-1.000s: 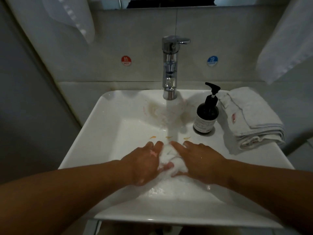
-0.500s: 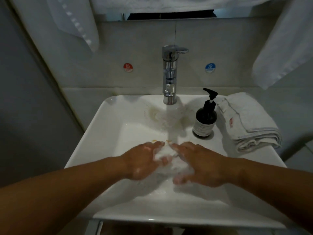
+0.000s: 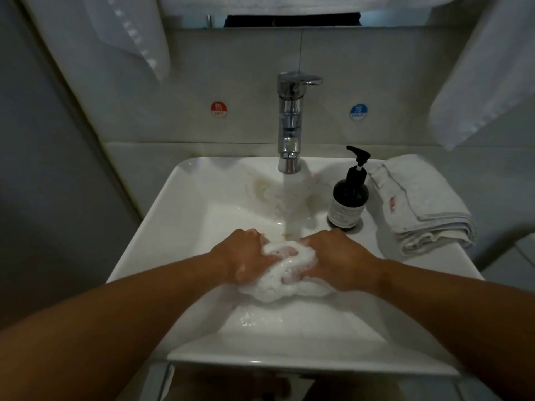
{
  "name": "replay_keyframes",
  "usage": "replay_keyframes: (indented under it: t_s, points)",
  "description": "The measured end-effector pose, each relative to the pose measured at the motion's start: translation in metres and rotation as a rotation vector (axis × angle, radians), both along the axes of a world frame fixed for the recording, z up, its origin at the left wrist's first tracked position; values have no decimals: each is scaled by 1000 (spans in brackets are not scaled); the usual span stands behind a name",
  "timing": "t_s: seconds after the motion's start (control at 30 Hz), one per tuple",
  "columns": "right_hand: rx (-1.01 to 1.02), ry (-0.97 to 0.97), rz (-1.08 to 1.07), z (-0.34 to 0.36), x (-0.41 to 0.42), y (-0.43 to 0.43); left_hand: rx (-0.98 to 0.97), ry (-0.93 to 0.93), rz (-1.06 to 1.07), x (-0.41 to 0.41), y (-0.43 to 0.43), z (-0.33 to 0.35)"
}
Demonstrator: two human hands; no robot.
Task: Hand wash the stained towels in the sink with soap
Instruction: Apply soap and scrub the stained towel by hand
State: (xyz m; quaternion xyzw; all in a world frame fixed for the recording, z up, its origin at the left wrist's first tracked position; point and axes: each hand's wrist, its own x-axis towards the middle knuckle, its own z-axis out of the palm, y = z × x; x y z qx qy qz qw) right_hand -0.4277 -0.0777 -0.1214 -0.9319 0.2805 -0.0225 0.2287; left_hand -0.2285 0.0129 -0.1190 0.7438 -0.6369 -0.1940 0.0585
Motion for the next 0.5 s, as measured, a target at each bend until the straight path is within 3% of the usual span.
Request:
replay_keyframes:
  t_s: [0.07,0.17,0.23,0.37,0.5]
  points:
    - [130,5,-17,5,-3,4,22,-17,-61,6,2,4]
    - [-22,68,27,9,-13,17,-139,85,-130,8,20,4]
    - [-72,155,129,9,-21,27,-44,124,-202,0,33,2]
    - [-182,262,115,-2,-11,24,41,-95,-184,-13,33,-9]
    - [-243,277,47,-5,4,13,-46,-94,-142,-10,13,-13]
